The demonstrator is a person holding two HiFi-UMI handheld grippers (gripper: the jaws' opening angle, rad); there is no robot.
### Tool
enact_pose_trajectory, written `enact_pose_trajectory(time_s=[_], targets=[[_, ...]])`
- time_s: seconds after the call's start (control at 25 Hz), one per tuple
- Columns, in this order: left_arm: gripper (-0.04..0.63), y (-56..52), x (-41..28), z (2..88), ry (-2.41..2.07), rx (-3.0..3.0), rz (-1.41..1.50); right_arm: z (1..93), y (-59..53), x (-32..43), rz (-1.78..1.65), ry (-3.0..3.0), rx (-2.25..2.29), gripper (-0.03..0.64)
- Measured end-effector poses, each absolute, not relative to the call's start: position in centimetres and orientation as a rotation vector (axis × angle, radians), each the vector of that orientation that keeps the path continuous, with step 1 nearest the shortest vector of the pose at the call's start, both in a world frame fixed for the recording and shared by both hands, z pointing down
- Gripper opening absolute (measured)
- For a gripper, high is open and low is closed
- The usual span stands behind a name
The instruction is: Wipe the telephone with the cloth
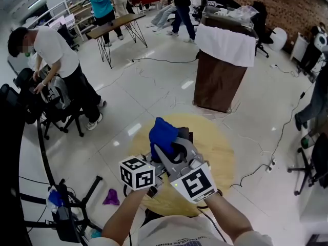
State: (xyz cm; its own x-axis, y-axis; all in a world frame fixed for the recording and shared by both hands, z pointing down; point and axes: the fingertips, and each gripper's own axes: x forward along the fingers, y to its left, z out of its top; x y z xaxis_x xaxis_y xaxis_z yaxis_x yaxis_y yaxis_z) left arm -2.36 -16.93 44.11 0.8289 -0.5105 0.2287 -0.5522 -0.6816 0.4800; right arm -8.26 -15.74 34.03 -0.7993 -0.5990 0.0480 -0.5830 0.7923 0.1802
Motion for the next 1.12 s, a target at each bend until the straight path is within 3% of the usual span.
enact_pose_trajectory(time_s=[1.12], targets=[[0.064,-16.4,-2.0,44.7,-0.756,2.467,0.112,30.0,-19.8,-6.4,-0.371,-2.864,1.078,0.061]])
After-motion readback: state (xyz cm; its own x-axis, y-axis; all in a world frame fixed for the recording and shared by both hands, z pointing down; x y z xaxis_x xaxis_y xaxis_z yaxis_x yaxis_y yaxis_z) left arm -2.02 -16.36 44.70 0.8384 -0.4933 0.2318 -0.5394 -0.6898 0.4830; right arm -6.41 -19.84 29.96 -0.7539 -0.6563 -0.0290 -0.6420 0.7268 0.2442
